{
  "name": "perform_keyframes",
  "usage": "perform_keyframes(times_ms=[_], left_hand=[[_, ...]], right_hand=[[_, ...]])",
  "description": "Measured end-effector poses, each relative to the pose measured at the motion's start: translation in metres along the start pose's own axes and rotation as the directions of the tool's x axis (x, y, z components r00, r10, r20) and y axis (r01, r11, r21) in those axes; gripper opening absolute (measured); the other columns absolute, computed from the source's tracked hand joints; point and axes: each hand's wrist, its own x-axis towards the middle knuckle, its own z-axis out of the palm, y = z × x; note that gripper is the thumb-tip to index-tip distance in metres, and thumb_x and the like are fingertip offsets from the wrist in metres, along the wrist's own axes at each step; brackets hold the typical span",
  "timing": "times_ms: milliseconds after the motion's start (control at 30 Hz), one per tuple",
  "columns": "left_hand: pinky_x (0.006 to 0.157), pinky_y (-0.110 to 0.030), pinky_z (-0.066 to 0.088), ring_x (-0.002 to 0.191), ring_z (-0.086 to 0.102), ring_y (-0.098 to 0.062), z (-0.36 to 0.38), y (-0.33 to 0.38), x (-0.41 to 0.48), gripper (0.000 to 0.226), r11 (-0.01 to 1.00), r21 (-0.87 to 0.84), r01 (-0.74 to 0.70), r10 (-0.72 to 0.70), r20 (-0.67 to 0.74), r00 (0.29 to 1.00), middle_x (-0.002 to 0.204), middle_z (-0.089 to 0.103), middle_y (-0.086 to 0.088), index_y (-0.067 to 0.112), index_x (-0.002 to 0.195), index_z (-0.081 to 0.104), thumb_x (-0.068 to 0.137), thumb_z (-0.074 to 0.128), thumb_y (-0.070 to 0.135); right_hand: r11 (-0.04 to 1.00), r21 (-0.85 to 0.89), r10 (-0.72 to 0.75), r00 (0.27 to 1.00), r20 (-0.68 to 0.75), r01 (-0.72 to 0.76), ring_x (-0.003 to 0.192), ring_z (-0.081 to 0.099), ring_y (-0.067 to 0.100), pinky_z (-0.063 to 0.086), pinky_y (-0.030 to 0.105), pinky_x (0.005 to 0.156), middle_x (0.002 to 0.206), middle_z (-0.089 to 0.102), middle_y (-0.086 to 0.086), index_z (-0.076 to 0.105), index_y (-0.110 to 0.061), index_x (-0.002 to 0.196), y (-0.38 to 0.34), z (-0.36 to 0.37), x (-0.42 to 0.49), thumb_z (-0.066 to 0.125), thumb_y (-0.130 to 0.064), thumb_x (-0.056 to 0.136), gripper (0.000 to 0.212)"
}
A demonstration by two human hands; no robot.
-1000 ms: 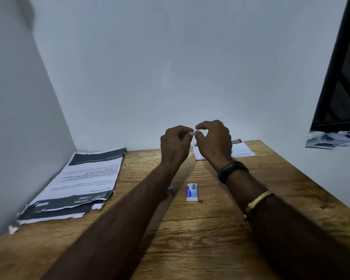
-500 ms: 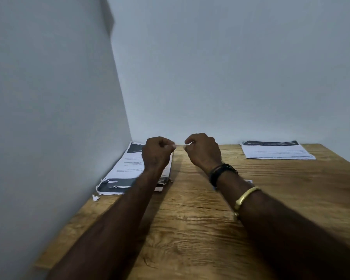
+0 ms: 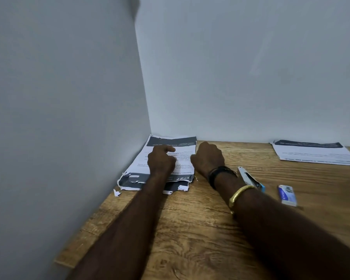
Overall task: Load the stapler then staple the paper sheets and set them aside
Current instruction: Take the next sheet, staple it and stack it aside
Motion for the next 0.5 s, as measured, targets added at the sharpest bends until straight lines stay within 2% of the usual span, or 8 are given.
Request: perform_keyframes(times_ms=[133,333,500], left_hand=[[0.109,-0.035,0.045,0.123,0.062,-0.026,0.000,-0.002,0.003,0.034,1.000,0.013,0.012,-0.012,-0.017,1.000,0.127,0.071,-0.006,0.019,0.111,0.076,0.082,0.070,0.001],[0.108,-0.035,0.046,0.122,0.063,-0.024,0.001,-0.002,0.003,0.036,1.000,-0.010,0.012,-0.013,-0.036,0.999,0.125,0.071,-0.005,0.019,0.109,0.076,0.081,0.068,-0.002],[0.106,-0.035,0.048,0.119,0.065,-0.024,-0.002,-0.001,0.002,0.039,0.999,-0.051,0.002,-0.006,-0.065,0.998,0.122,0.073,-0.005,0.020,0.108,0.076,0.080,0.063,-0.004]], right_hand=[[0.999,0.016,0.049,0.998,0.027,-0.049,0.107,0.067,0.034,0.045,0.032,0.074,0.118,0.068,0.011,0.066,-0.015,0.109,-0.003,0.007,0.011,0.065,-0.028,0.085,0.027],[0.961,0.234,0.135,0.988,0.069,-0.148,0.101,0.069,0.034,0.057,0.037,0.083,0.111,0.073,0.010,0.071,-0.014,0.106,-0.006,0.009,0.019,0.064,-0.029,0.083,0.028],[0.910,0.385,0.148,0.988,0.041,-0.153,0.104,0.067,0.035,0.048,0.030,0.078,0.114,0.072,0.012,0.071,-0.015,0.104,-0.004,0.007,0.022,0.058,-0.020,0.089,0.020]])
